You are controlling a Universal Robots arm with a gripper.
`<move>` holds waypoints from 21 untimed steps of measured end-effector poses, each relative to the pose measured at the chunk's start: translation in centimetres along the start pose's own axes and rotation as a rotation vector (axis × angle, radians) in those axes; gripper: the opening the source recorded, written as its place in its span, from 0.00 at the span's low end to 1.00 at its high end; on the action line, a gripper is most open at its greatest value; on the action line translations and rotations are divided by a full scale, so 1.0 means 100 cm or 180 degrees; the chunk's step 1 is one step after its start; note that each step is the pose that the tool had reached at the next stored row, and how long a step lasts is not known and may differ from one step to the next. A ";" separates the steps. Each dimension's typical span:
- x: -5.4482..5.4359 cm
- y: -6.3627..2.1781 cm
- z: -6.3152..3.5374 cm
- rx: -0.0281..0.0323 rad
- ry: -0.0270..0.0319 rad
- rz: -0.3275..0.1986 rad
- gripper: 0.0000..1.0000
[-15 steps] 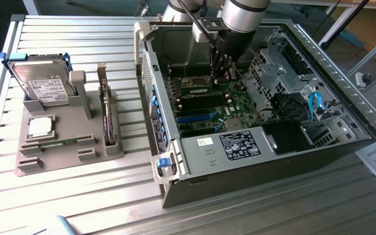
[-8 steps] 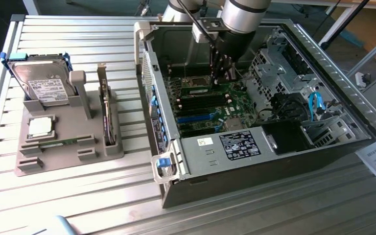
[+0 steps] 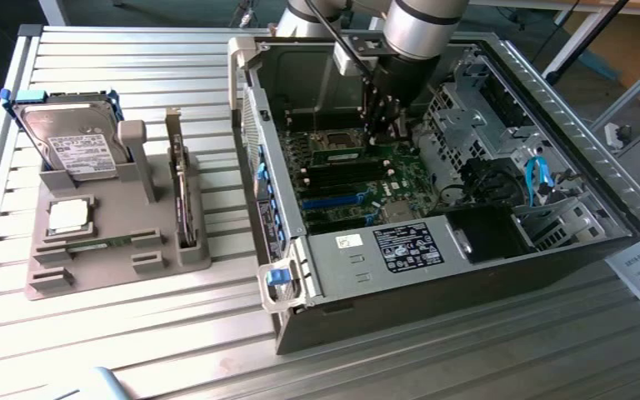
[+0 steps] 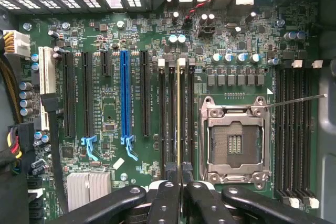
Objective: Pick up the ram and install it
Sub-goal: 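Insert the ram into the slot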
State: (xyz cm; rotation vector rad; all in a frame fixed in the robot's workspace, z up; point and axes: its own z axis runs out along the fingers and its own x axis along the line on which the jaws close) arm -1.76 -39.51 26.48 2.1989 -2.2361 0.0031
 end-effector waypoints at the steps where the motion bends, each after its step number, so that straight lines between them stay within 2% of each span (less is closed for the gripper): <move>1: 0.001 0.0000 0.0002 0.0000 0.0000 0.0000 0.12; 8: 0.009 -0.0001 0.0025 0.0000 -0.0001 0.0000 0.12; 14: 0.010 -0.0002 0.0110 0.0000 0.0000 0.0000 0.12; 21: 0.010 -0.0010 0.0117 0.0000 0.0000 -0.0001 0.12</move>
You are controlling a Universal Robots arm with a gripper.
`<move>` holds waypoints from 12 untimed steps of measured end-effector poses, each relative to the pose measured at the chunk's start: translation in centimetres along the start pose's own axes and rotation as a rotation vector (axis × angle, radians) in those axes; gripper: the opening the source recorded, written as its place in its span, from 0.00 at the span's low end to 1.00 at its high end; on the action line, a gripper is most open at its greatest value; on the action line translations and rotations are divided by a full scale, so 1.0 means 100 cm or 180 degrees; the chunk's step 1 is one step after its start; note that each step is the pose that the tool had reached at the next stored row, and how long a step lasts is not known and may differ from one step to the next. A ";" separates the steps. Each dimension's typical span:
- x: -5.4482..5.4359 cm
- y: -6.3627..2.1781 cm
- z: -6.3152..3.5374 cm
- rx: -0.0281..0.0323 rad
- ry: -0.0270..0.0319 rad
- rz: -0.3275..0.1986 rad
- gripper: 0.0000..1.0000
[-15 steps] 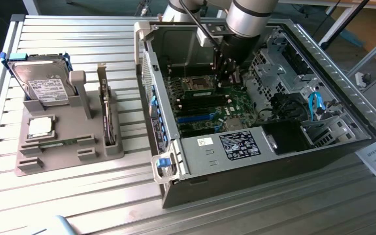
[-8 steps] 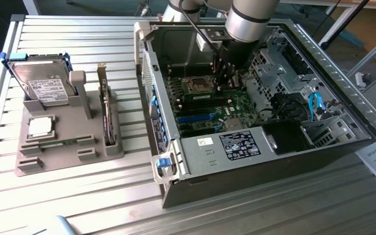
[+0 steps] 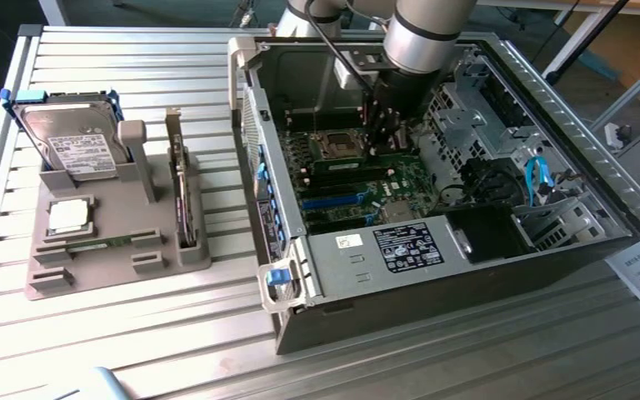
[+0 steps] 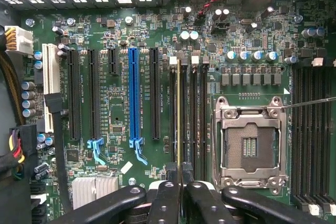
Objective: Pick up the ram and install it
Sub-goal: 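Insert the ram into the slot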
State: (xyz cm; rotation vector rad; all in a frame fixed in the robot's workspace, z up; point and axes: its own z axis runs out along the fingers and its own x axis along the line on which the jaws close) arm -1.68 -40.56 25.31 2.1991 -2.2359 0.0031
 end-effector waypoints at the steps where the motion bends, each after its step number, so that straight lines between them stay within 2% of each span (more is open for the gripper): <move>1: 0.000 -0.0006 0.0000 0.0000 0.0000 0.0000 0.12; 5: 0.000 -0.0014 0.0007 0.0000 -0.0001 0.0001 0.12; 12: 0.000 -0.0014 0.0084 0.0000 0.0000 0.0001 0.12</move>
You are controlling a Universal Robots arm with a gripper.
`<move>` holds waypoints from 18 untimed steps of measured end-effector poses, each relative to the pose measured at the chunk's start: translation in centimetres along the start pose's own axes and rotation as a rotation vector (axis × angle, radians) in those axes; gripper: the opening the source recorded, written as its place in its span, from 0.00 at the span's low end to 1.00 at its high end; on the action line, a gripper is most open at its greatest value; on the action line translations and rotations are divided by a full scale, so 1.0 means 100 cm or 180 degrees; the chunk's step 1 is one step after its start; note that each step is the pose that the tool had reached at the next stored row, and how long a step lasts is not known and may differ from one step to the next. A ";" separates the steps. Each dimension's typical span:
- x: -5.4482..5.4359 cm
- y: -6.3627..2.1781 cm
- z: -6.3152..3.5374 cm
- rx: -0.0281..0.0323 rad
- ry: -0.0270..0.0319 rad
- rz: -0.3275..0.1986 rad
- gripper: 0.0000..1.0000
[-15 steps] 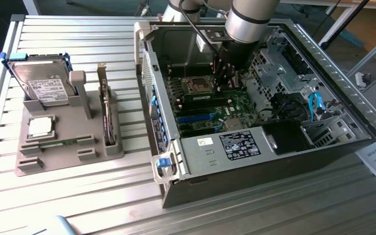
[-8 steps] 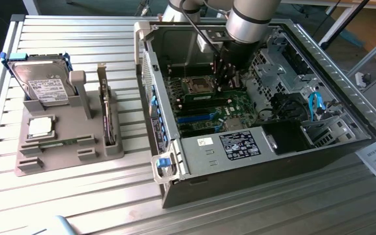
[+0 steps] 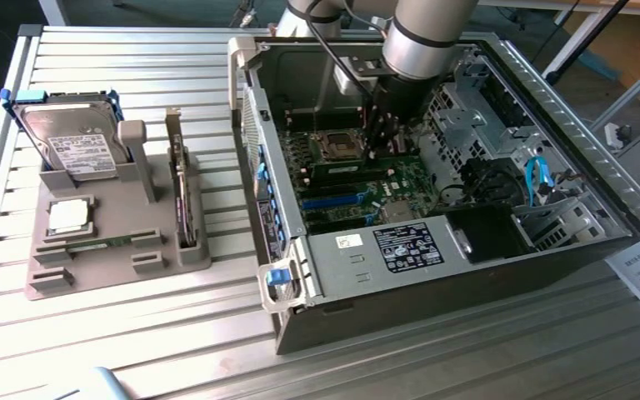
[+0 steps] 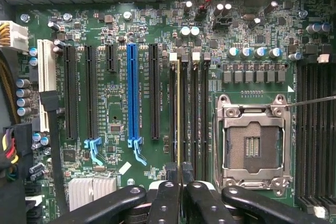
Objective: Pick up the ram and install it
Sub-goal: 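Insert the ram into the slot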
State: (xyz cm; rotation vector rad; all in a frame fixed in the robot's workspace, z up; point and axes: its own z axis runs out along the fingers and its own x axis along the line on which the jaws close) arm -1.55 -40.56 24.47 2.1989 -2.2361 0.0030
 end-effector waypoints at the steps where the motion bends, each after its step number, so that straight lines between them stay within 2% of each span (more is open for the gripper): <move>1: 0.000 0.0000 0.0007 0.0000 0.0000 0.0000 0.12; 18: 0.002 -0.0009 0.0019 0.0000 0.0000 -0.0014 0.12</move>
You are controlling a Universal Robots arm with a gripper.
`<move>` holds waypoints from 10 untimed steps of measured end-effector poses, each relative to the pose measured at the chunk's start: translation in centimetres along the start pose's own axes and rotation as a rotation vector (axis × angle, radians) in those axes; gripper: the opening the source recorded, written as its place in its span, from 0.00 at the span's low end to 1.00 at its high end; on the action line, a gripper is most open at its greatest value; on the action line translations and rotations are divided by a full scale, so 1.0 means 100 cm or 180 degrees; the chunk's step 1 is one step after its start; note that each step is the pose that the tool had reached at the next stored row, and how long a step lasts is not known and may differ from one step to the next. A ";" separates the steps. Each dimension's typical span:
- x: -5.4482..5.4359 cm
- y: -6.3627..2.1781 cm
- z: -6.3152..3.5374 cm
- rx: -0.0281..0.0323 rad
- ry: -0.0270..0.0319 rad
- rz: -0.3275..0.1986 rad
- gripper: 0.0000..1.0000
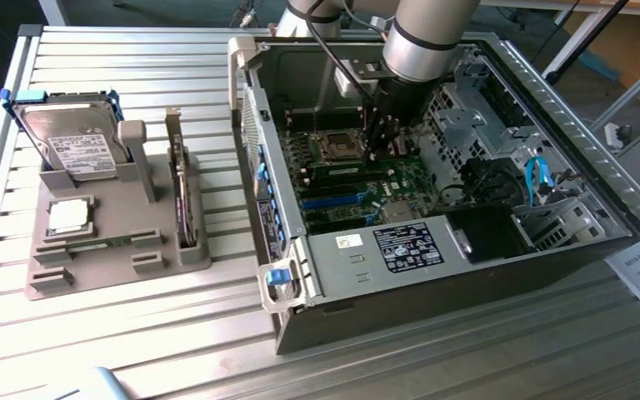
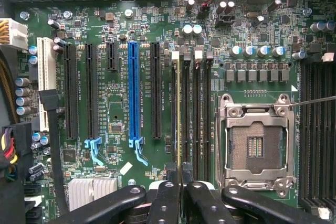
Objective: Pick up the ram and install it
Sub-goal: 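Insert the ram into the slot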
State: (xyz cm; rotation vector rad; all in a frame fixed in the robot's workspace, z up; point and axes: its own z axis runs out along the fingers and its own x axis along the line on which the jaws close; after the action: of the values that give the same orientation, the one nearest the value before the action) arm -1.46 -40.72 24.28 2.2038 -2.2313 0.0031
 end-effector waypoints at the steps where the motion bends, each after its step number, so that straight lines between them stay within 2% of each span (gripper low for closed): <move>1: 0.000 0.0000 0.0000 0.0000 0.0000 -0.0005 0.12; 10: 0.000 0.0000 0.0011 0.0000 0.0000 -0.0027 0.12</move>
State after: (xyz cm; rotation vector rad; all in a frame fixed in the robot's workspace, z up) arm -1.46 -40.72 24.17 2.2131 -2.2220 0.0032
